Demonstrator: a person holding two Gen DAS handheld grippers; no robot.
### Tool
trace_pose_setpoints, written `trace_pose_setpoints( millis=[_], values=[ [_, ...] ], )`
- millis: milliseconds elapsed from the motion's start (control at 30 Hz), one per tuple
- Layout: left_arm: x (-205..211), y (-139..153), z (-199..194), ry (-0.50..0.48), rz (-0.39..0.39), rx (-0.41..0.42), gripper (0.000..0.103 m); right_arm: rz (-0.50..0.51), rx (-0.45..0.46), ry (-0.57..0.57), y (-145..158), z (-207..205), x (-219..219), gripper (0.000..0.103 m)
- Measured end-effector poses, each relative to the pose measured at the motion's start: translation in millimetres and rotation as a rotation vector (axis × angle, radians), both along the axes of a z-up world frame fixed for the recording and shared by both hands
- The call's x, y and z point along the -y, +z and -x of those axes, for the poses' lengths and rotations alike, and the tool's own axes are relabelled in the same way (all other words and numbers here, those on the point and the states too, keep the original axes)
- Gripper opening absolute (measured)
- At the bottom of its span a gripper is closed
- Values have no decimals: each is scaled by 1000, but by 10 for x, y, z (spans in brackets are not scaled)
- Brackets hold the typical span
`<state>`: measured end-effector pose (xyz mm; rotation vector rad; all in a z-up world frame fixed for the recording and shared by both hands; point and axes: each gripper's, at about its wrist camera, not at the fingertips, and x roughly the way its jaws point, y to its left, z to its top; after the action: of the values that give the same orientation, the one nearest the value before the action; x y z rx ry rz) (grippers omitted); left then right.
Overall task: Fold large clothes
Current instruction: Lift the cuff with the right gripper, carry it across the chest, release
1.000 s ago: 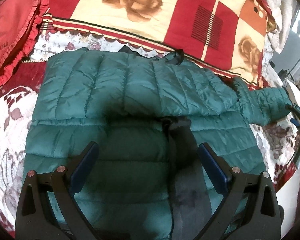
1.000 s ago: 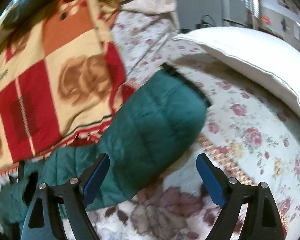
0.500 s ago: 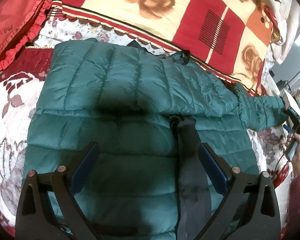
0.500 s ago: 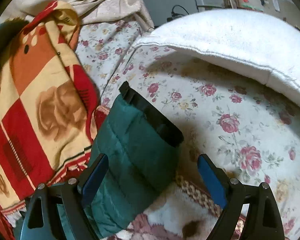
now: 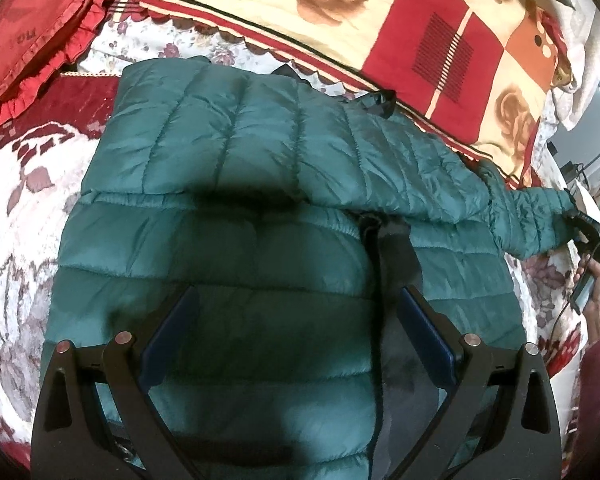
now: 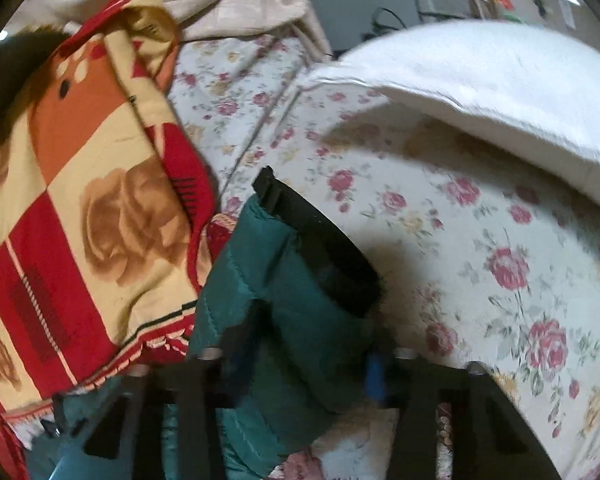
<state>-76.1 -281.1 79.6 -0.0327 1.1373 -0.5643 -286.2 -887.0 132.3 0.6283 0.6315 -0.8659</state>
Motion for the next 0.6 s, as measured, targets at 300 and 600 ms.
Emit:
trace_pose_setpoints(
  millis=[300, 600],
  values=[
    [-120, 8, 40, 14, 15, -10, 100, 27, 83, 92, 262, 44, -291, 15],
    [-209, 103, 123, 16, 39, 3, 100, 43, 134, 216, 548, -106, -714, 15]
  ],
)
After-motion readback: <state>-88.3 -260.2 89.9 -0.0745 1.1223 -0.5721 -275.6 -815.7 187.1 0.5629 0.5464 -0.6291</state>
